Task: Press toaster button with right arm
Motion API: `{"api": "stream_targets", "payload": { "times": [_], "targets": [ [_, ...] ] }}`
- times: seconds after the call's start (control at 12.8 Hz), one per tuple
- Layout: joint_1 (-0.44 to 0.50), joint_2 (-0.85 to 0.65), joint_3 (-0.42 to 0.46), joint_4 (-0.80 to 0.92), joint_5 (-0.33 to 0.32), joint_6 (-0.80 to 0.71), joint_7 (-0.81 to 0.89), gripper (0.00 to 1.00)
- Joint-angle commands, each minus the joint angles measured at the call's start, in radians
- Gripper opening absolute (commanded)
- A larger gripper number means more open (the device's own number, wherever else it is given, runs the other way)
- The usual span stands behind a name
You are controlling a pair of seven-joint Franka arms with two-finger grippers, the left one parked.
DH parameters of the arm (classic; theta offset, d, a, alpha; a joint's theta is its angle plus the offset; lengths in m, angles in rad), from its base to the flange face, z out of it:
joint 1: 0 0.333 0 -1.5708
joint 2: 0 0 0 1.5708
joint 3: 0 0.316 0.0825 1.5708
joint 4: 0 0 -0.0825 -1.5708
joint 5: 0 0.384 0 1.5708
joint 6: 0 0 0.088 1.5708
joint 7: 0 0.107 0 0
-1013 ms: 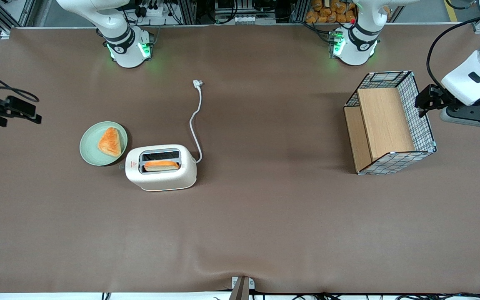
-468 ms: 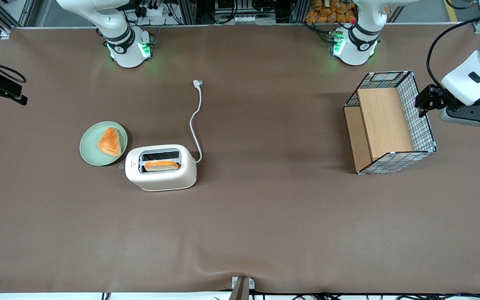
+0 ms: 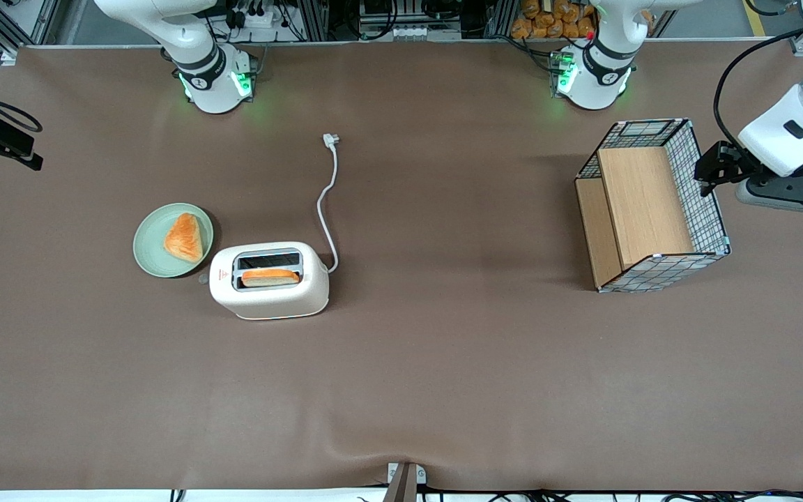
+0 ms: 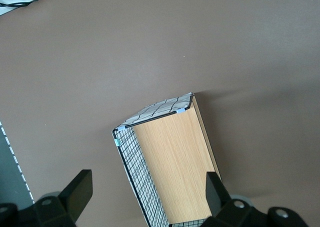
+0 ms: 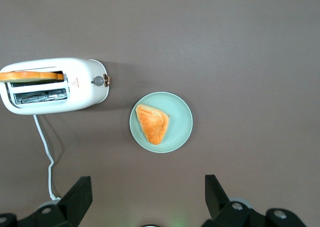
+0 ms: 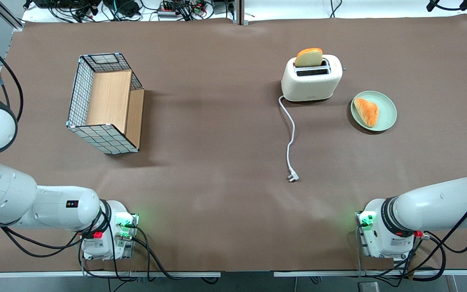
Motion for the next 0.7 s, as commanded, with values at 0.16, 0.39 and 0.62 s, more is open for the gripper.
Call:
{"api": "stream_targets", "payload": {
  "times": [0.16,0.39,0.62],
  "targets": [
    [0.009,-0.024,-0.001,-0.021,-0.032,0.011,0.022,1.00],
    [0.009,-0.022,-0.001,-0.009,-0.029,0.008,0.022,1.00],
    [0.009,-0.021,-0.001,-0.004,-0.017,0.008,0.025,1.00]
  ]
}}
